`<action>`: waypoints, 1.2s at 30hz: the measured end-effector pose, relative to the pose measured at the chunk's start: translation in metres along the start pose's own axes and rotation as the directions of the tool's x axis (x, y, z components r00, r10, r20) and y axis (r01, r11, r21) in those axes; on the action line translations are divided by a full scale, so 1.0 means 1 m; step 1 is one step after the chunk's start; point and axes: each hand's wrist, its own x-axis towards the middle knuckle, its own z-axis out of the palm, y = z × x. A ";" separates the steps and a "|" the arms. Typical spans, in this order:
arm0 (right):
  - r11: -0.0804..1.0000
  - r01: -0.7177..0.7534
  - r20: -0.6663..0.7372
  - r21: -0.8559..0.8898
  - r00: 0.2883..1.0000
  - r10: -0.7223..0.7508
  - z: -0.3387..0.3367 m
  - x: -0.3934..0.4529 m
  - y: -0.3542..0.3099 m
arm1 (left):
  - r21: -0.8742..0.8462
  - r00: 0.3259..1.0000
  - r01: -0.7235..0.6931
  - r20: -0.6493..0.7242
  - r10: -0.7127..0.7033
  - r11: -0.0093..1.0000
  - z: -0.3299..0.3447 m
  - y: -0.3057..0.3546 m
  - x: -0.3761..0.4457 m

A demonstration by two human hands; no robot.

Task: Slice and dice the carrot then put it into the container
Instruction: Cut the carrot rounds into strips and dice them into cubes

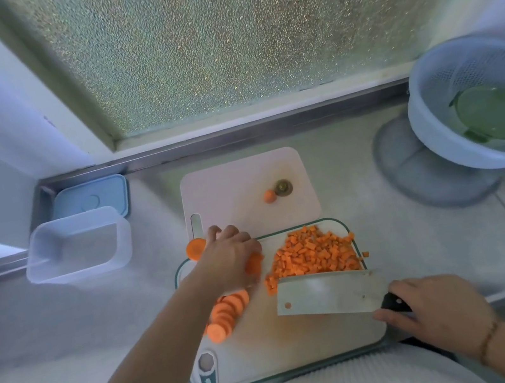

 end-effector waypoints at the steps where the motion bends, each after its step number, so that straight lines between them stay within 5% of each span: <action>1: 1.000 -0.003 0.000 0.002 1.000 0.003 0.000 0.000 -0.001 | -0.007 1.000 -0.007 -0.010 0.007 1.000 0.001 0.001 0.000; 10: 1.000 -0.020 -0.014 0.023 1.000 0.021 -0.003 0.004 -0.010 | -0.181 0.998 -0.065 -0.005 0.065 0.981 0.000 0.006 -0.003; 16: 1.000 -0.026 -0.005 0.017 1.000 0.026 -0.002 0.002 -0.014 | 0.073 0.999 -0.029 -0.040 0.032 0.997 0.002 0.005 -0.008; 22: 0.995 -0.093 0.088 0.048 0.992 0.088 -0.003 0.000 -0.021 | 0.097 0.999 -0.041 0.006 0.041 0.994 -0.009 0.007 -0.008; 26: 0.987 -0.131 0.117 0.095 0.986 0.120 -0.004 -0.005 -0.025 | 0.045 0.984 -0.078 -0.159 0.085 0.996 -0.007 0.007 -0.009; 29: 0.972 -0.199 0.162 0.128 0.971 0.178 -0.006 -0.010 -0.025 | -0.196 0.936 -0.074 -0.352 0.000 0.978 0.000 0.013 -0.012; 32: 0.954 -0.271 0.181 0.130 0.952 0.246 -0.013 -0.017 -0.026 | -0.613 0.829 -0.072 -0.476 -0.294 0.787 -0.004 0.028 -0.032; 36: 0.872 -0.407 0.280 0.271 0.900 0.333 -0.013 -0.026 -0.026 | -0.917 0.761 0.068 -0.207 -0.615 0.392 0.001 0.052 -0.062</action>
